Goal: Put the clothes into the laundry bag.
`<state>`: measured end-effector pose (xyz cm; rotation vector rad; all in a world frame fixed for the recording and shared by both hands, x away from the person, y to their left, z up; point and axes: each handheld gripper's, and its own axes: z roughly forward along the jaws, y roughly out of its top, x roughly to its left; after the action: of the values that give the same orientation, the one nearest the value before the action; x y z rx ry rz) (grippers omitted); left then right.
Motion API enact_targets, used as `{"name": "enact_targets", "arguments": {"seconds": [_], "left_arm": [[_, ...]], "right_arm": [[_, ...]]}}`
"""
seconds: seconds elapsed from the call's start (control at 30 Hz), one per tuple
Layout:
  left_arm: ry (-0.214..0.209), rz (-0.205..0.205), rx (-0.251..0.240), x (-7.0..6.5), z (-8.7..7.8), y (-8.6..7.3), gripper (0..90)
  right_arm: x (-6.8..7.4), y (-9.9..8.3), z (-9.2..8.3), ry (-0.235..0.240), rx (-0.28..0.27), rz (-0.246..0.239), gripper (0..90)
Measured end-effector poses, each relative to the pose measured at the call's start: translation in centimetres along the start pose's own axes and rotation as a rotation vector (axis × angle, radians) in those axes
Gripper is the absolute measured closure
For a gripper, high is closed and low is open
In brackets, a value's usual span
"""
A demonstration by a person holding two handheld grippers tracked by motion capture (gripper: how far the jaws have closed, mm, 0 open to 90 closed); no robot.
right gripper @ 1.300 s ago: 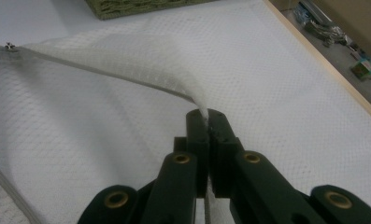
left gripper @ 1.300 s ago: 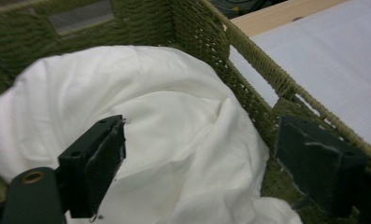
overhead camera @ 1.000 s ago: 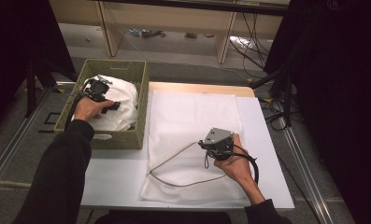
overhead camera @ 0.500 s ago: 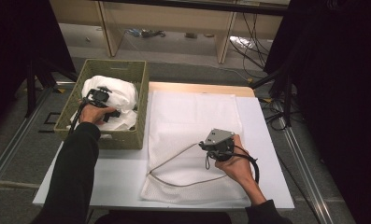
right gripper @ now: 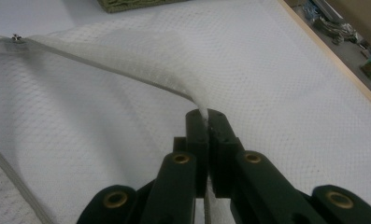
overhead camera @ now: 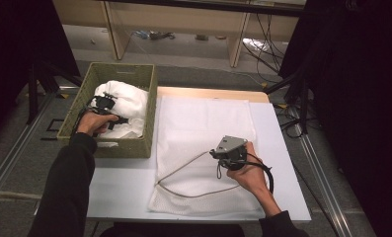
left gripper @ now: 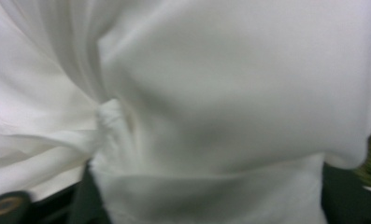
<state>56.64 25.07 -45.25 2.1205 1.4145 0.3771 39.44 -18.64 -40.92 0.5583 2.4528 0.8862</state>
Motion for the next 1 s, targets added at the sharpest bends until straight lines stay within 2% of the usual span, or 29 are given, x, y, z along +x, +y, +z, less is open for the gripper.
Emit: {"name": "enact_targets", "arguments": {"seconds": [0.03,0.07,0.1,0.13,0.17,0.2,0.23,0.27,0.3,0.33,0.37,0.4,0.43,0.47,0.5,0.53,0.57,0.6,0.63,0.67,0.7,0.77,0.8,0.87,0.93,0.97,1.0], "left_arm": [[0.029,-0.01,-0.002,0.0,0.1,0.0,30.1],[0.057,-0.015,0.001,0.1,0.2,0.0,23.9],[0.057,-0.015,0.001,0.1,0.2,0.0,19.9],[0.126,-0.063,0.035,0.4,0.4,-0.1,16.2],[0.15,-0.082,0.061,0.5,0.6,-0.1,13.1],[0.159,-0.089,0.067,0.6,0.9,-0.2,9.9],[0.147,-0.123,0.077,0.7,1.2,-0.2,6.5],[0.135,-0.144,0.071,0.6,1.5,-0.4,7.3],[0.12,-0.108,0.084,0.9,1.5,-0.2,10.9],[0.114,-0.094,0.089,1.0,1.4,-0.1,17.0],[0.101,-0.126,0.08,0.7,1.2,-0.2,25.1],[0.092,-0.138,0.055,0.7,1.2,-0.3,33.5],[0.084,-0.157,0.041,0.9,1.0,-0.3,39.6],[0.08,-0.143,0.047,1.4,0.6,-0.2,43.9],[0.08,-0.178,0.039,1.3,0.5,-0.3,47.8],[0.081,-0.156,0.062,1.5,0.2,-0.1,50.3],[0.084,-0.172,0.067,1.2,0.1,0.0,51.6],[0.091,-0.173,0.034,1.0,0.3,0.0,52.7],[0.09,-0.168,0.05,0.8,0.1,0.1,53.7],[0.092,-0.13,0.034,0.9,0.0,0.2,54.8],[0.098,-0.13,0.03,0.9,-0.5,0.4,55.8],[0.101,-0.129,-0.006,0.7,-0.7,0.5,57.2],[0.089,-0.129,-0.023,0.5,-1.1,0.7,57.4],[0.081,-0.143,-0.088,0.5,-1.9,1.1,58.2],[0.066,-0.14,-0.139,0.5,-3.2,1.6,58.7],[0.069,-0.147,-0.158,0.3,-3.8,1.9,58.7],[0.076,-0.133,-0.186,0.2,-4.5,2.3,58.6]], "right_arm": [[0.1,0.0,0.0,-0.001,0.003,0.02,89.4],[0.1,0.0,0.0,-0.002,0.002,0.019,89.4],[0.0,0.0,0.1,0.003,-0.001,-0.007,89.4],[0.1,0.0,0.1,0.002,0.002,-0.004,89.4],[0.1,-0.1,0.1,0.003,0.0,-0.007,89.4],[0.1,-0.1,0.1,0.005,0.001,-0.004,89.4],[0.1,-0.1,0.1,0.004,0.002,-0.004,89.4],[0.1,-0.1,0.1,0.004,0.002,-0.004,89.4],[0.1,-0.2,0.1,0.004,0.001,-0.006,89.4],[0.2,-0.2,0.0,0.004,0.001,-0.008,89.4],[0.2,-0.3,0.0,0.01,0.002,-0.006,89.4],[0.3,-0.4,-0.1,0.001,0.008,0.035,89.4],[-0.1,-0.3,0.0,0.005,-0.001,0.0,89.4],[0.0,-0.4,0.0,0.005,0.003,0.025,89.4],[-0.2,-0.4,0.0,0.004,-0.005,-0.003,89.4],[-0.1,-0.4,-0.1,0.01,-0.001,0.01,89.4],[-0.1,-0.5,-0.1,0.007,-0.004,0.014,89.4],[-0.1,-0.5,-0.2,0.002,-0.005,0.035,89.3],[-0.3,-0.5,-0.2,0.004,-0.01,0.017,89.3],[-0.3,-0.5,-0.2,0.003,-0.011,0.019,89.3],[-0.3,-0.5,-0.2,0.004,-0.009,0.021,89.3],[-0.3,-0.7,-0.2,0.002,-0.005,0.036,89.4],[-0.5,-0.7,-0.1,0.006,-0.005,0.024,89.4],[-0.6,-0.7,-0.2,-0.005,-0.013,0.033,89.4],[-0.6,-0.7,-0.2,0.008,-0.009,0.033,89.5],[-0.6,-0.8,-0.2,0.003,-0.005,0.045,89.5],[-0.6,-0.7,-0.1,0.004,-0.005,0.046,89.5]]}}
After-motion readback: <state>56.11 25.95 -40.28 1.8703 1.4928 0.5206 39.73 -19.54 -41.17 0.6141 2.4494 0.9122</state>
